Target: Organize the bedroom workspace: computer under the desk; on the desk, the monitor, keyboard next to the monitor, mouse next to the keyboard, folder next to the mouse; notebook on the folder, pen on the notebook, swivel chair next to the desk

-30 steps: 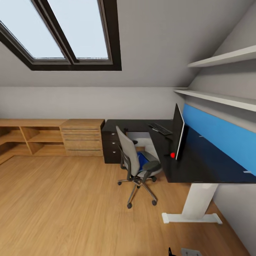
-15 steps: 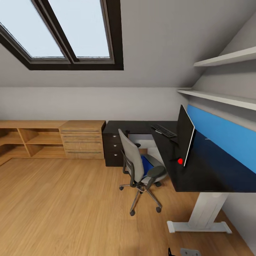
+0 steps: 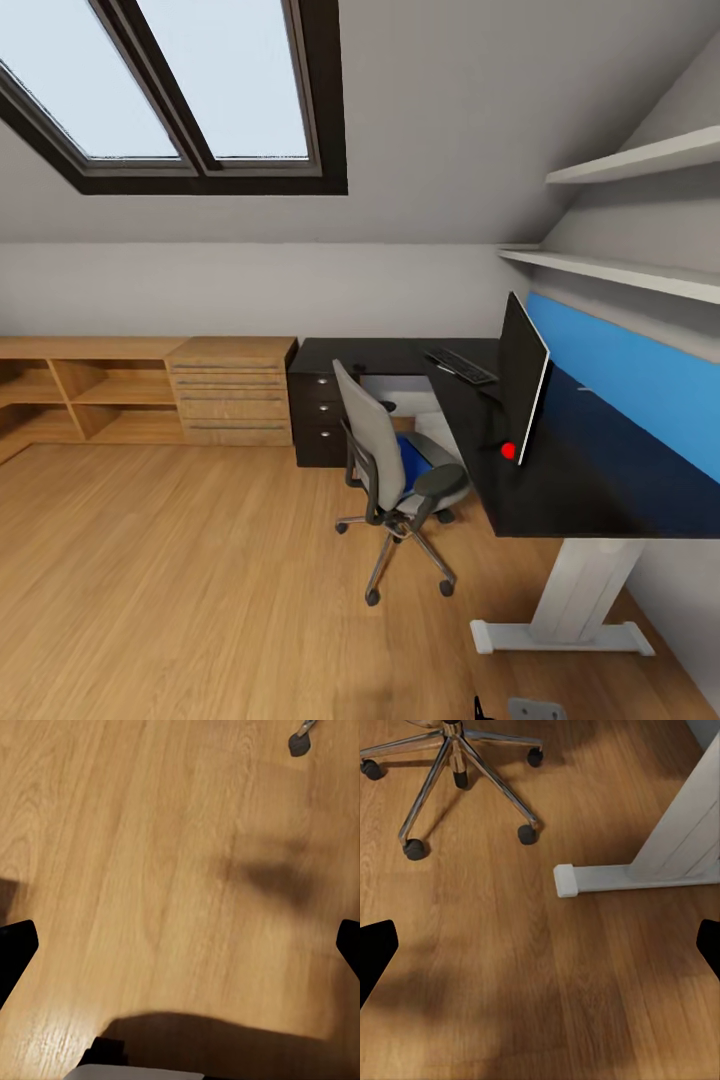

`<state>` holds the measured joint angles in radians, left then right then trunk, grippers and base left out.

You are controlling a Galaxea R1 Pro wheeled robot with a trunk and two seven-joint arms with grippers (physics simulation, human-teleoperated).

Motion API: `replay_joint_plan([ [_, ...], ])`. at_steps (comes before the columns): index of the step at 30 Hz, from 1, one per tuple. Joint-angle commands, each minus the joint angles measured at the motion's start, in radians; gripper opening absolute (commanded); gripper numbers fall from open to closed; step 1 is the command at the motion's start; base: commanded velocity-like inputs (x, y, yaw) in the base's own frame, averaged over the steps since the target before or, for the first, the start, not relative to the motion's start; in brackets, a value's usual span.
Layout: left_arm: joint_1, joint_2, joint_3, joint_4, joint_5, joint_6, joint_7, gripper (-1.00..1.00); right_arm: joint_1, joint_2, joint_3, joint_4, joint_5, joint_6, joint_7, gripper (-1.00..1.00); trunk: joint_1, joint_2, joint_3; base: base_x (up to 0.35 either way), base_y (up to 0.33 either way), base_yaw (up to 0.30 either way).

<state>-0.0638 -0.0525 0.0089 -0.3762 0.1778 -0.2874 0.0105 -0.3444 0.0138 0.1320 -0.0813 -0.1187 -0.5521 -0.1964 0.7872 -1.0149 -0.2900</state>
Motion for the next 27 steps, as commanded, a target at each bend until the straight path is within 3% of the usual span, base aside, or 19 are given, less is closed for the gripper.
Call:
replay_joint_plan([
  [1, -0.001, 0.0, 0.001, 0.0, 0.003, -0.002, 0.001, 1.0, -0.001, 0.0, 0.009, 0.001, -0.01, -0.003, -0.003, 1.0, 0.004, -0.008, -0.004, 0.0, 0.0, 0.0],
  [9, -0.001, 0.0, 0.0, 0.0, 0.005, 0.042, 0.06, 1.0, -0.001, 0.0, 0.009, 0.001, -0.01, -0.003, -0.003, 1.0, 0.035, -0.064, -0.03, 0.0, 0.0, 0.0],
  [27, -0.001, -0.001, 0.002, 0.0, 0.005, 0.044, 0.065, 1.0, -0.001, 0.0, 0.007, 0.0, -0.01, -0.01, -0.002, 1.0, 0.104, -0.19, -0.086, 0.0, 0.0, 0.0],
])
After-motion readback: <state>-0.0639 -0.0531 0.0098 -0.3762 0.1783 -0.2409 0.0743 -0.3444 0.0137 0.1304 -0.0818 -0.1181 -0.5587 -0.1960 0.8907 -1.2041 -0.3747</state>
